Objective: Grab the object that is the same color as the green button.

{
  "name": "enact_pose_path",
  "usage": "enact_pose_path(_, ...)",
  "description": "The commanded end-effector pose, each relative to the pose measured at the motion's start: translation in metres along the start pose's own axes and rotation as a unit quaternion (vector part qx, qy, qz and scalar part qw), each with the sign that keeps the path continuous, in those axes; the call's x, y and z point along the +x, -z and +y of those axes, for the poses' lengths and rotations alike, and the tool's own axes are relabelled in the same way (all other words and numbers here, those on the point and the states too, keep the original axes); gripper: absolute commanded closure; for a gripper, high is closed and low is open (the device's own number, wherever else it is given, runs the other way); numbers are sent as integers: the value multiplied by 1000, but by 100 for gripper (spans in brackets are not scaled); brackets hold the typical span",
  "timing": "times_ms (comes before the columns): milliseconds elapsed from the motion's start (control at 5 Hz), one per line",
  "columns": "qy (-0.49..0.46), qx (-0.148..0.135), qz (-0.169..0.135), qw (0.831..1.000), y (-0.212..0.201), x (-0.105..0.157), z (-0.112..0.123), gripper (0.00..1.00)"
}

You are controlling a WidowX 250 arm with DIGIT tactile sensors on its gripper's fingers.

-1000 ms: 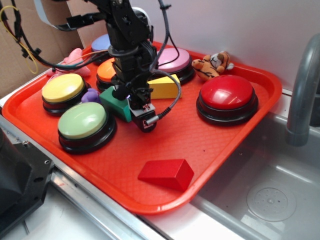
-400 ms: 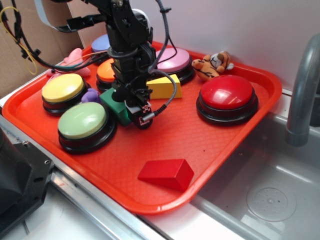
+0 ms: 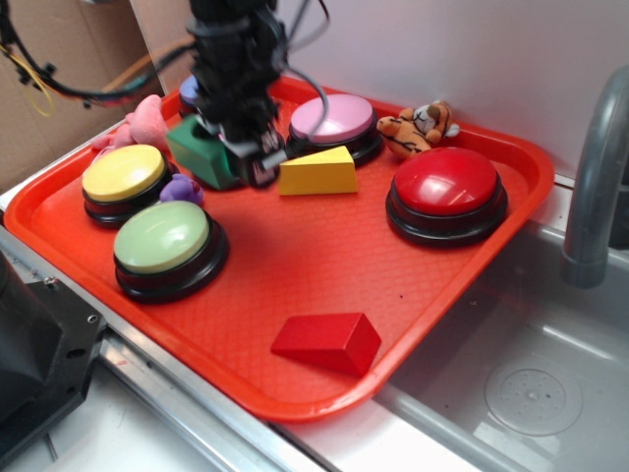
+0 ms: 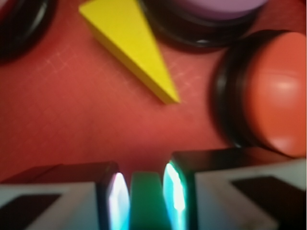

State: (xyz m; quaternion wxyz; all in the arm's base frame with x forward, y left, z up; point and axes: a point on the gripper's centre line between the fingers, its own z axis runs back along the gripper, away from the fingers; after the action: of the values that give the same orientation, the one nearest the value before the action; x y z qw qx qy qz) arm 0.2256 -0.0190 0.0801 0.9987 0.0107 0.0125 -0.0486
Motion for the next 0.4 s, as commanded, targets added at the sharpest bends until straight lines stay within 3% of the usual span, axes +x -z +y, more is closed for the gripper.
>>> enact_pose_path(0, -66, 3, -59, 996, -90, -30, 33, 100)
enact_pose_path(200, -77, -14, -79, 994, -105, -44, 42, 100)
